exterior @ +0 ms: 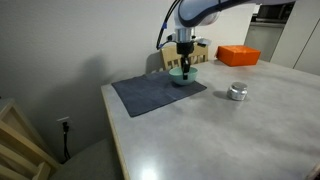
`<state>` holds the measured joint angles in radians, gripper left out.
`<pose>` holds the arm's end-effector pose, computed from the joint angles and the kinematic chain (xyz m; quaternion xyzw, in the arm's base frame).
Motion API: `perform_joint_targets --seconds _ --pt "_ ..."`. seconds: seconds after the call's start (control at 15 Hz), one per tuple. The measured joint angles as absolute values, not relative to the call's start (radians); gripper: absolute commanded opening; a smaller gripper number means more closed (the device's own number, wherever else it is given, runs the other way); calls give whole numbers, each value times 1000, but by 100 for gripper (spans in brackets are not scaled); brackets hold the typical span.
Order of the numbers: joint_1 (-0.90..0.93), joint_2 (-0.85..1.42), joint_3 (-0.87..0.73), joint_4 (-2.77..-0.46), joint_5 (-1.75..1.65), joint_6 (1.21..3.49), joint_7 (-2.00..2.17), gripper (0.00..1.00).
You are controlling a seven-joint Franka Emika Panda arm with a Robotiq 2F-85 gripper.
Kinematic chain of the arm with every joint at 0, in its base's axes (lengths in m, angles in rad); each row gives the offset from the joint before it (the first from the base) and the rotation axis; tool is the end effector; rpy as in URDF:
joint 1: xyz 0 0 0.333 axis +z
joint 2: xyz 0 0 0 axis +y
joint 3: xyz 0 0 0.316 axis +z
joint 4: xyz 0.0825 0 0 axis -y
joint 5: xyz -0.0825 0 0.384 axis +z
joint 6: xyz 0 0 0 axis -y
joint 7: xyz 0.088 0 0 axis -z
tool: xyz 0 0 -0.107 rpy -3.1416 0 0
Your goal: Move the green bowl to the left side of the table, remove the silver lid from the top of the silver tin
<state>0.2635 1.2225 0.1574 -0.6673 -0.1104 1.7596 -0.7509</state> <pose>0.7475 0.2550 0.2073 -0.8493 -0.5238 0.0560 0.0331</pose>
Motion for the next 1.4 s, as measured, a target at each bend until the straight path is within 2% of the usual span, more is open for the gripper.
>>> perform_joint_targets --seconds 0.13,0.47,0.73,1.4 --pt "280 1224 150 -664 -139 1757 -743 35" --pt "315 1292 143 -667 -174 1753 -735 73" --pt "337 1294 106 -664 -238 1791 -711 99" --pt "383 1271 45 -652 -339 1895 -635 100"
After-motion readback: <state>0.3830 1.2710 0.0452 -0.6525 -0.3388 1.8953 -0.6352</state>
